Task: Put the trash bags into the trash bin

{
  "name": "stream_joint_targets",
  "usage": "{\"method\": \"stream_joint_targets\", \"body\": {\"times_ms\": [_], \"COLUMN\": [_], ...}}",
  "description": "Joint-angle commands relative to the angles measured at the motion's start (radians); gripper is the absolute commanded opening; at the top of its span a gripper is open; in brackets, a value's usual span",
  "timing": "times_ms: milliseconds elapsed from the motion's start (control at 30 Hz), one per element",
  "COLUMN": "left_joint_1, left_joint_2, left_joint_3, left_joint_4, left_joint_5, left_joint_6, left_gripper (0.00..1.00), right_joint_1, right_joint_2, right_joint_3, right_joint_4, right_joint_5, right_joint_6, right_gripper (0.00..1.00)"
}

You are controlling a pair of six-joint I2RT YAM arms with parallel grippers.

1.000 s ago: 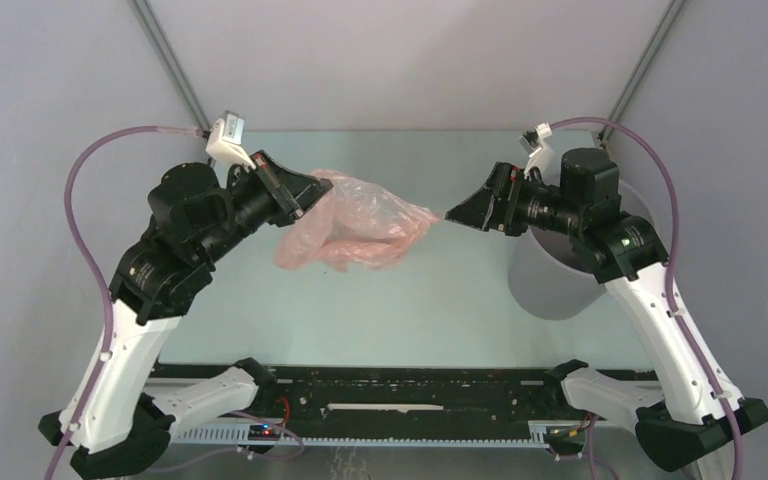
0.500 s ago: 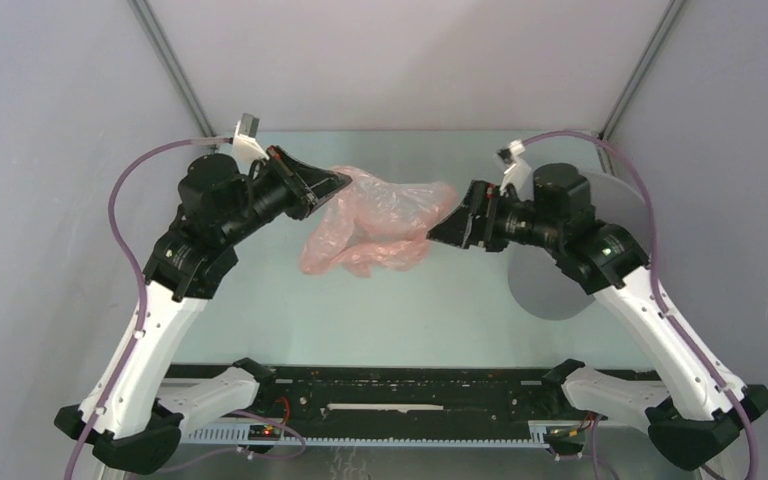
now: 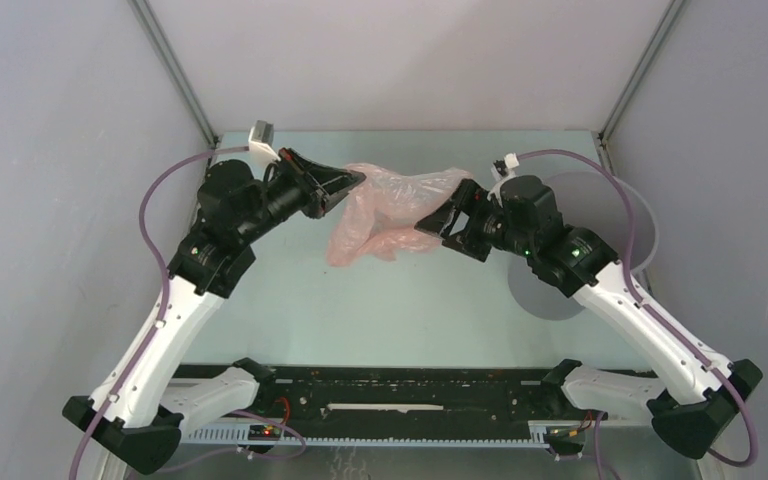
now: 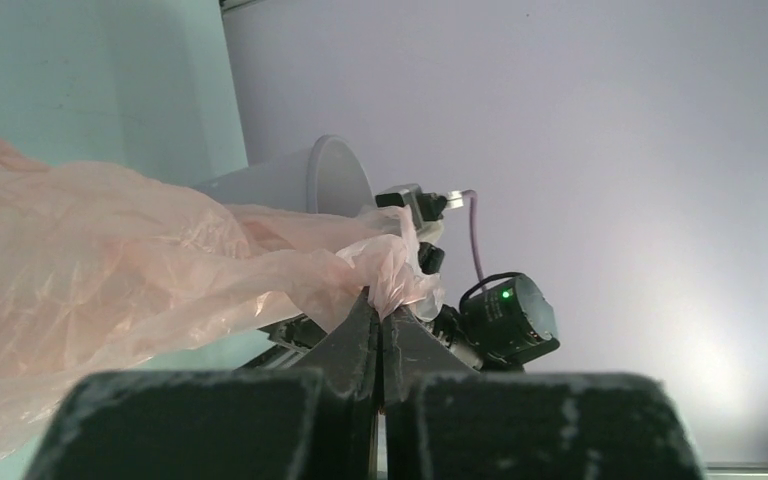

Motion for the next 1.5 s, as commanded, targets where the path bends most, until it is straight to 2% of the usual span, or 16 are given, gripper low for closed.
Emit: {"method": "stream_joint_targets", "body": {"times_ms": [0, 133, 300, 433, 567, 700, 933, 1133, 1300, 1367, 1467], "left_joint_1": [0.005, 0.002, 0.0, 0.0, 0.003, 0.017, 0.029, 0.029, 0.029, 0.029, 0.038], "left_joint_2": [-0.024, -0.033, -0.042, -0.068, -0.094, -0.116, -0.109, -0.093, -0.091, -0.092, -0.105], "left_joint_3": [-0.038, -0.062, -0.065, -0.081, -0.096, -0.114, -0.124, -0.126, -0.135, -0.135, -0.126], "left_joint_4": [0.125, 0.161, 0.17, 0.162, 0.133, 0.122, 0.151, 0.178, 0.204, 0.216, 0.192], "left_joint_5": [0.027, 0.028, 0.023, 0.007, -0.011, -0.015, 0.012, 0.024, 0.03, 0.032, 0.024], "left_joint_6": [-0.069, -0.092, -0.088, -0.076, -0.061, -0.062, -0.086, -0.1, -0.122, -0.126, -0.101], "left_gripper": [0.0, 0.0, 0.0, 0.0, 0.0, 0.0, 0.0, 0.0, 0.0, 0.0, 0.0], "right_joint_1": [0.033, 0.047, 0.054, 0.037, 0.02, 0.016, 0.048, 0.071, 0.072, 0.072, 0.065], "right_joint_2": [0.037, 0.08, 0.131, 0.168, 0.196, 0.196, 0.175, 0.183, 0.203, 0.219, 0.211], "right_joint_3": [-0.005, -0.005, -0.004, -0.005, -0.004, -0.006, -0.069, -0.071, -0.095, -0.095, -0.095], "right_joint_4": [0.057, 0.092, 0.061, 0.067, 0.113, 0.136, 0.368, 0.348, 0.368, 0.363, 0.321], "right_joint_5": [0.068, 0.066, 0.133, 0.181, 0.194, 0.206, -0.017, -0.002, 0.008, 0.011, 0.04], "right_joint_6": [0.149, 0.191, 0.211, 0.152, 0.096, 0.039, -0.004, 0.009, 0.041, 0.048, 0.02], "right_gripper": [0.88, 0.8, 0.78, 0.69, 0.66, 0.57, 0.76, 0.84, 0.87, 0.82, 0.64]}}
